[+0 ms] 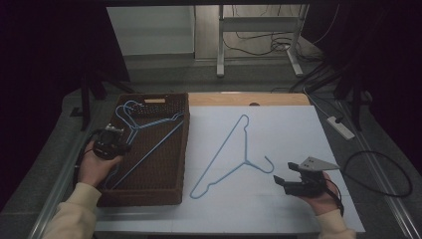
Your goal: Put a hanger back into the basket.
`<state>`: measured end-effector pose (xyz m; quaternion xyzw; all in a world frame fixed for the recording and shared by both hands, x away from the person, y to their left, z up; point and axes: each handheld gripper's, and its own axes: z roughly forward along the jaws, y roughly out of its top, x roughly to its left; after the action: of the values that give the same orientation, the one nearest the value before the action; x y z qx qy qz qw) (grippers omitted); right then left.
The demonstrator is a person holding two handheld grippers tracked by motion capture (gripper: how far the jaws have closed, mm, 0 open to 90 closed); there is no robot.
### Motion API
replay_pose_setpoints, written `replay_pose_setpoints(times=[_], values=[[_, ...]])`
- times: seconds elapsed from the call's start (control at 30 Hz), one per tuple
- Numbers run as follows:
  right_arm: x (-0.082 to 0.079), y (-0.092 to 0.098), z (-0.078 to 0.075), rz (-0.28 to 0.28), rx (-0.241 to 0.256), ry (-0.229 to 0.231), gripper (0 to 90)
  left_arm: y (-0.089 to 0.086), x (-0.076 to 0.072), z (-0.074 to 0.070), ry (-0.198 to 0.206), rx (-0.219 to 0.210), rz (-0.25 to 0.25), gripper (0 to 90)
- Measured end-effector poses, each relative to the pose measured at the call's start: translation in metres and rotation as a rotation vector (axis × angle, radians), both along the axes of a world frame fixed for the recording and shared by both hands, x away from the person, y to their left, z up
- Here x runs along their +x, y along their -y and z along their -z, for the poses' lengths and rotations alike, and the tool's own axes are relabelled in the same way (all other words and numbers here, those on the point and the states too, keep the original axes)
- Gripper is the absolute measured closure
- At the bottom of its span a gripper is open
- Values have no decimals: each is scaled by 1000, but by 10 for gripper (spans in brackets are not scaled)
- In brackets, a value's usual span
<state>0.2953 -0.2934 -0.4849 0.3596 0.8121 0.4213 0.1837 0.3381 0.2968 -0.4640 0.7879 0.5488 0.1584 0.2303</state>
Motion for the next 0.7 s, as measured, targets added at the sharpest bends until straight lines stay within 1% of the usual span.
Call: replay_pose_setpoints(times=[0.03,0.07,0.1,0.13,0.17,0.2,0.23,0.27,0.3,0.37,0.4,0.43,0.47,0.5,0.57,0.6,0.63,0.67,0.7], values=[[0,0,0,-1,-2,0,252,0,0,0,0,0,0,858],[0,-1,0,-3,-6,-1,253,1,2,1,15,34,-16,825],[0,-1,0,-3,-7,0,252,2,3,1,25,41,-20,776],[0,-1,0,-3,-7,0,252,2,3,1,25,41,-20,718],[0,-1,0,-3,-7,0,252,2,2,-2,61,51,-28,718],[0,0,0,-1,-4,0,252,2,0,-5,85,40,-22,634],[0,0,0,2,-1,-1,252,3,-5,-11,127,17,-5,551],[0,1,0,3,0,-1,253,4,-9,-15,153,0,7,512],[0,1,0,3,0,-1,252,5,-11,-17,164,-9,16,477],[0,1,0,3,-1,-2,252,10,-21,-25,213,-50,60,427],[0,0,0,1,-1,-2,252,12,-25,-28,232,-67,79,407],[0,0,0,0,-2,-1,252,12,-25,-28,232,-67,79,394],[0,0,0,-2,0,0,252,17,-35,-35,267,-109,113,385],[0,0,0,-3,0,0,251,17,-35,-35,267,-109,113,381],[0,0,0,-5,1,1,250,22,-45,-41,303,-148,139,372],[0,0,0,-8,3,1,249,27,-54,-46,332,-179,157,368],[0,0,0,-9,4,1,248,29,-57,-47,340,-190,160,364],[0,0,0,-11,4,1,246,34,-62,-49,356,-207,173,364],[0,0,0,-17,4,-2,241,34,-62,-49,356,-207,173,362]])
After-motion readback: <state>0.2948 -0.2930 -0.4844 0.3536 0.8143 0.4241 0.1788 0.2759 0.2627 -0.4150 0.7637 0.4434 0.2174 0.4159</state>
